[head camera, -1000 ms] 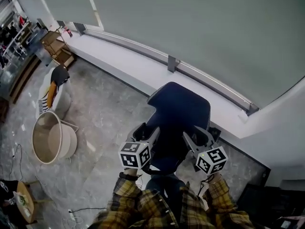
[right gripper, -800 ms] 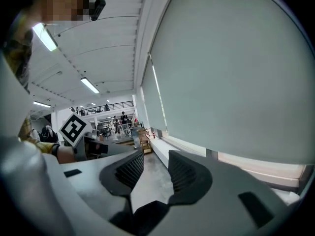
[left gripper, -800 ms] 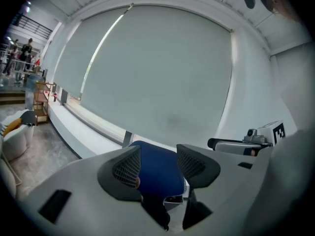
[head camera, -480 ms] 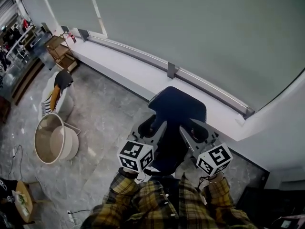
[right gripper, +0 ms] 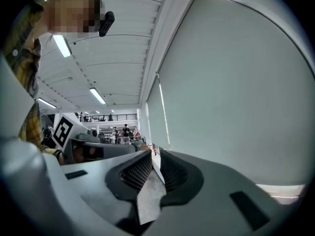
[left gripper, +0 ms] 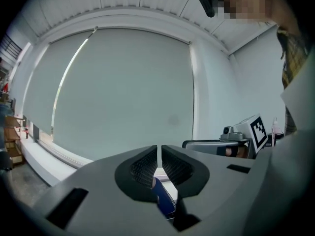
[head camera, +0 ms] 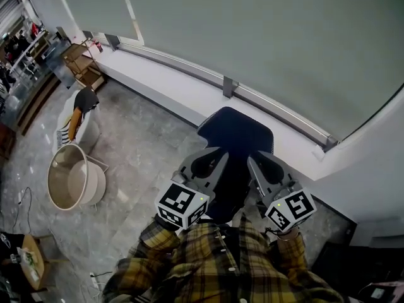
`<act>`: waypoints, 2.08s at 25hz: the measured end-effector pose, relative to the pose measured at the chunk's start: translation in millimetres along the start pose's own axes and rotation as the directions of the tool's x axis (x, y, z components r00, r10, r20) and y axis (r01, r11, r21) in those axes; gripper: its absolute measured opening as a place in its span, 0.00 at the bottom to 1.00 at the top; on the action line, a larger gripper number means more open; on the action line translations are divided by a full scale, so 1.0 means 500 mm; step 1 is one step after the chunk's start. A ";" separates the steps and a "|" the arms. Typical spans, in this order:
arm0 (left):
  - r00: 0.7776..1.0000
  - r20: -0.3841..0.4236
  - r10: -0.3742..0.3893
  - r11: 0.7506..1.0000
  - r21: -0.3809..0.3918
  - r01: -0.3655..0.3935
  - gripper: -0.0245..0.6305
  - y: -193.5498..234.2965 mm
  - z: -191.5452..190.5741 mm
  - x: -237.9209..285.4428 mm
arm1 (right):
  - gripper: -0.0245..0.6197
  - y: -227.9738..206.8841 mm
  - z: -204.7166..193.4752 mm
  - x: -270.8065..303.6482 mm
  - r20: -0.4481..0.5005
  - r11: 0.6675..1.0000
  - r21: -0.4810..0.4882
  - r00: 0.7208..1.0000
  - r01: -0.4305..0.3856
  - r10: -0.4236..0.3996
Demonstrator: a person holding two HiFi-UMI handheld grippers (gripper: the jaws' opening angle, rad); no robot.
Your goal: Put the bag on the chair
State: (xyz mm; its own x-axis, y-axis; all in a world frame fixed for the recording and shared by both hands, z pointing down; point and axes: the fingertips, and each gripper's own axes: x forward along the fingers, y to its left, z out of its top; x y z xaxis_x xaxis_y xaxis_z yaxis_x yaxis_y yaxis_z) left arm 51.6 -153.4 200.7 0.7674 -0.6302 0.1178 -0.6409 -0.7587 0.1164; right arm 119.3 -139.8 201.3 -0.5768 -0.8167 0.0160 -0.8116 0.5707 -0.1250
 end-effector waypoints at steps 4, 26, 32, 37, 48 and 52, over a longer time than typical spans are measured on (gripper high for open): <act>1.000 0.015 -0.008 1.000 -0.003 0.008 0.07 -0.014 0.010 -0.005 | 0.10 0.001 0.003 -0.013 0.009 1.000 0.012 1.000 0.009 -0.009; 0.996 -0.081 -0.023 1.000 -0.015 0.022 0.07 0.016 -0.051 0.009 | 0.06 -0.021 -0.053 0.013 -0.061 0.996 0.091 0.998 0.014 -0.008; 0.995 -0.091 -0.027 0.999 -0.023 0.025 0.07 0.016 -0.055 0.014 | 0.06 -0.031 -0.055 0.019 -0.059 0.994 0.110 0.998 0.025 -0.019; 0.995 -0.097 -0.019 1.000 0.009 0.020 0.07 0.023 -0.053 0.018 | 0.06 -0.034 -0.040 0.018 -0.015 0.987 0.160 1.000 0.018 -0.015; 0.994 -0.106 -0.024 1.000 0.005 0.025 0.07 0.026 -0.060 0.021 | 0.06 -0.022 -0.074 0.030 -0.109 0.996 0.089 0.994 0.008 0.002; 0.994 -0.109 -0.030 1.000 0.004 0.030 0.07 0.022 -0.065 0.021 | 0.06 -0.020 -0.081 0.029 -0.123 0.997 0.077 0.992 -0.005 0.014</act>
State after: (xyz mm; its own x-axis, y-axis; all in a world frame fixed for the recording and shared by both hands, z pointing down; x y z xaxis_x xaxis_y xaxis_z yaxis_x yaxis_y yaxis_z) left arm 52.1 -162.9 235.0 0.7799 -0.5856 0.2208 -0.6173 -0.7781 0.1164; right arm 115.1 -153.9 242.8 -0.5955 -0.7917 0.1360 -0.7991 0.5665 -0.2013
